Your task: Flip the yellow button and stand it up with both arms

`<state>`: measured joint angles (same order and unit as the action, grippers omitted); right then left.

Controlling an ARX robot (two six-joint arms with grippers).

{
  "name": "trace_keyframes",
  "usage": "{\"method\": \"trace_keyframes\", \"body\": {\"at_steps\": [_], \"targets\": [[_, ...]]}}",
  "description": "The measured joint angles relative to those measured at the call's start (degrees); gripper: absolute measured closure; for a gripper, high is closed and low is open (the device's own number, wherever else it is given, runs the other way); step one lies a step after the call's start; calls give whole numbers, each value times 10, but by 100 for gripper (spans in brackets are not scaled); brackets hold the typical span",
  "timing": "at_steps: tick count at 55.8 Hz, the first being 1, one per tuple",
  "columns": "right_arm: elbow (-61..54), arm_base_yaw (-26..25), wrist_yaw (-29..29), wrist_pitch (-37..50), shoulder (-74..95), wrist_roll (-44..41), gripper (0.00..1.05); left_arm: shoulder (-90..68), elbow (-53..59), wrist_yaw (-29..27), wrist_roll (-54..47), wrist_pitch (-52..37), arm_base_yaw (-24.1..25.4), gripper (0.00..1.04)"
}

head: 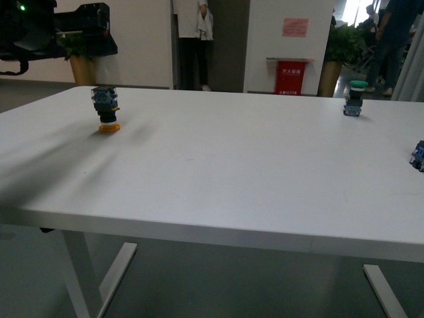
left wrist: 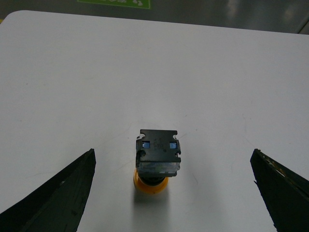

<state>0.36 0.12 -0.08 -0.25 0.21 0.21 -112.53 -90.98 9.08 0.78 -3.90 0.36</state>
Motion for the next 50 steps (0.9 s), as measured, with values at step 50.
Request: {"method": "trace_keyframes", "body": {"at_steps": [50], "targets": [[0,0,0,0,0,0,7,-120,-132,-65,-11,58,-22,6]]}}
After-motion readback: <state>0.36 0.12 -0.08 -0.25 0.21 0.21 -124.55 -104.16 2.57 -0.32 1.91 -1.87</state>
